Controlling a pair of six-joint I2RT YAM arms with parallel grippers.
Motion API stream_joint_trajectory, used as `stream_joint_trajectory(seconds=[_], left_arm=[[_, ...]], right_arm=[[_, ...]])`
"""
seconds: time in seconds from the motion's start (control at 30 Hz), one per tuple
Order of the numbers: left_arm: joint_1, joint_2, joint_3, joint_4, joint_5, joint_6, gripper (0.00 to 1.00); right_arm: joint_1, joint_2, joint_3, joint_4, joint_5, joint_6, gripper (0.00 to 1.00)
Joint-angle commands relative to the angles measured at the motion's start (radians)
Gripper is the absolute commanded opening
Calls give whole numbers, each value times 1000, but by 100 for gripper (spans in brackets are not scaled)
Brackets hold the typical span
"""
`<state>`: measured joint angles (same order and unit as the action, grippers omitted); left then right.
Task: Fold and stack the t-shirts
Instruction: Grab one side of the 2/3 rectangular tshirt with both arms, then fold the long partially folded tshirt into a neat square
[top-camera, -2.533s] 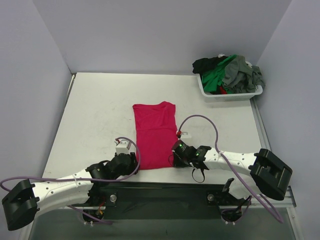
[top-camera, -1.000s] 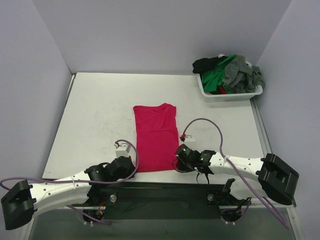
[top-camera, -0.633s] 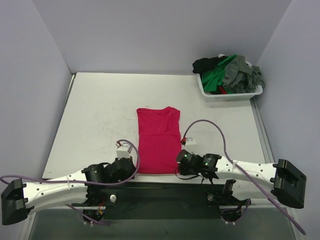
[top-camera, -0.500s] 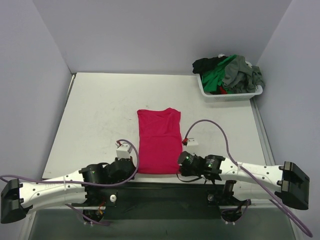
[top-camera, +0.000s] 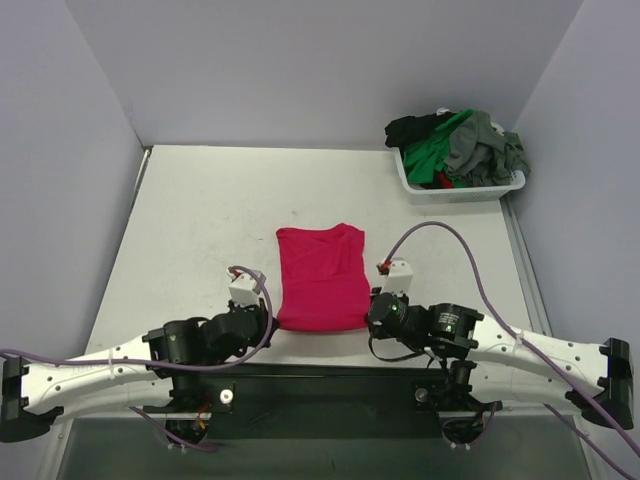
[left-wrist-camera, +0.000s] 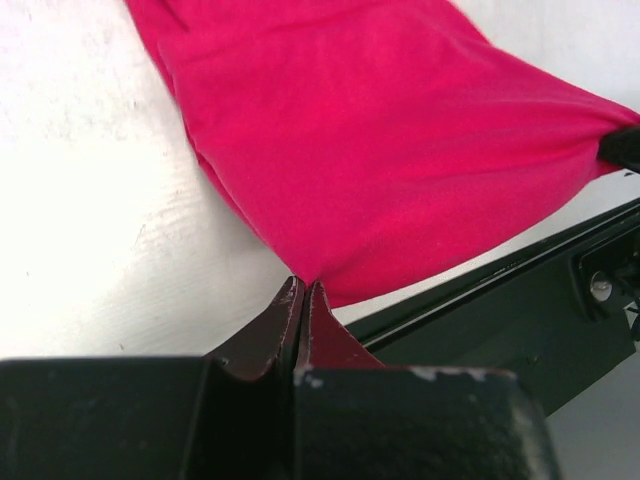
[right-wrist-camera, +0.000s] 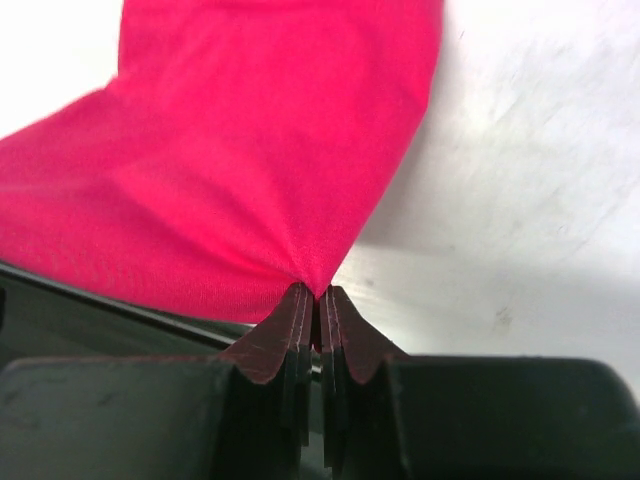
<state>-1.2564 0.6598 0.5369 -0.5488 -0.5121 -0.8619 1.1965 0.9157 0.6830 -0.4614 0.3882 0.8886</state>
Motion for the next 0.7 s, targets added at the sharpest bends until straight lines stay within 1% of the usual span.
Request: stream_joint_trajectory(seconds=[0.0,0.13,0.23,0.27,0.33,0.37,0.43,0.47,0.57,0.6,0.67], left_arm=[[-3,33,87,55,-60,86,0],[26,73,135,105,-68,162,0],[64,96,146,165,-34,211,0],[102,103,146,180,-14,222,0],[143,129,144,228,50,250,0],[188,136,146,243,73,256,0],[228,158,143,295,135,279,0],[257,164,143,306,151,284,0],[304,188,149,349,196,304,0],[349,202,149,374,225,308,0],[405,221,146,400,271,316,0]], right_arm=[[-52,-5,76,-59,90,-88,0],[-148,28,133,-51,66,-160,0],[-192,57,171,-22,46,-214,0],[-215,67,191,-7,41,-238,0],[-239,104,216,10,23,-264,0],[-265,120,243,13,18,-273,0],[-294,161,268,30,-3,-307,0],[-331,172,280,38,-15,-319,0],[-392,225,322,75,-90,-361,0],[-425,256,349,81,-106,-372,0],[-454,294,378,90,-142,-398,0]])
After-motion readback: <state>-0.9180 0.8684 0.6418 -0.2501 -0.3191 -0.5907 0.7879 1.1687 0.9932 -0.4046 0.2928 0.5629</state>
